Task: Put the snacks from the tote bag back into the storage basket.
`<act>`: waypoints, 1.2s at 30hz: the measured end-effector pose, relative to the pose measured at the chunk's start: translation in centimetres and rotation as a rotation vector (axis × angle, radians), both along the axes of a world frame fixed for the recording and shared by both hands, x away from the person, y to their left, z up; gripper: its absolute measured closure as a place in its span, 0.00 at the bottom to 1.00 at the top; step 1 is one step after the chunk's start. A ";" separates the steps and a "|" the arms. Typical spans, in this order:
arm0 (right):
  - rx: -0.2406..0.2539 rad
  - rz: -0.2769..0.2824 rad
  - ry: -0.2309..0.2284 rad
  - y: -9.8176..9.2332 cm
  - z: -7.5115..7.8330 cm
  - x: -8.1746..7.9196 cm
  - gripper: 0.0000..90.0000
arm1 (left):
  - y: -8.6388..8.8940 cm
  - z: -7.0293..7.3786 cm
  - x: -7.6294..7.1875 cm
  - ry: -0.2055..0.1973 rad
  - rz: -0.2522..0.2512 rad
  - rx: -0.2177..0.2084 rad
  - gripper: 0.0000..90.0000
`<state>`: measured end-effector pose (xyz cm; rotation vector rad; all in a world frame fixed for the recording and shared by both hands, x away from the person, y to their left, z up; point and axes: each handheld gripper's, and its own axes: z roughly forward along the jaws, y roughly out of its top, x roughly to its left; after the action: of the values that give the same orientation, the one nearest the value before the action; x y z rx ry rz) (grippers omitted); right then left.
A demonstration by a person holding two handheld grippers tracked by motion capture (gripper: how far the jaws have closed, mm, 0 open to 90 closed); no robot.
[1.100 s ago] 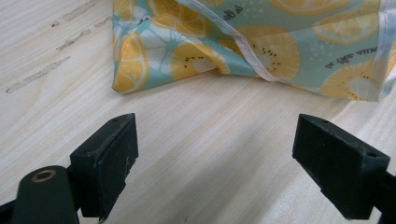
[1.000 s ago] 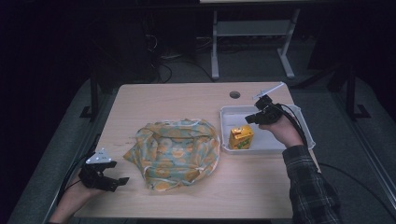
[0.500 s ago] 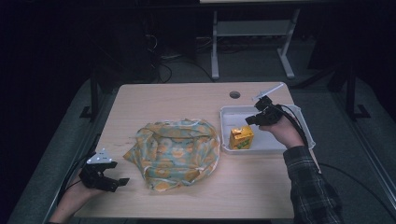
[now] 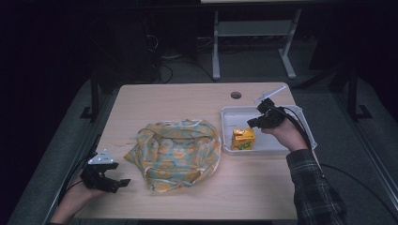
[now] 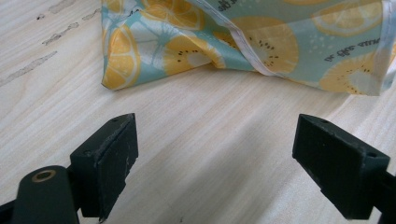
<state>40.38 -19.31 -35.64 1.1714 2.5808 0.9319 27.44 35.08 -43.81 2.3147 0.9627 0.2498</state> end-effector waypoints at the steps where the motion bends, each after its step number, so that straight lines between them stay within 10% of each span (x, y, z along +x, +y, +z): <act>1: -0.002 0.001 0.000 0.0 0.0 -0.1 1.00 | 0.0 0.0 0.0 -0.001 -0.003 0.001 0.15; 16: 0.017 -0.041 -0.025 -1.2 0.5 -0.7 0.89 | 0.0 0.1 0.2 0.000 0.001 -0.005 0.15; 36: -0.013 -0.133 -0.122 -4.4 -1.4 -6.2 0.55 | 0.2 0.6 0.1 -0.012 0.013 -0.017 0.16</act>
<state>34.14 -23.75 -37.01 1.2258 2.3789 0.9259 27.56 35.30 -43.16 2.2895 0.9702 0.2594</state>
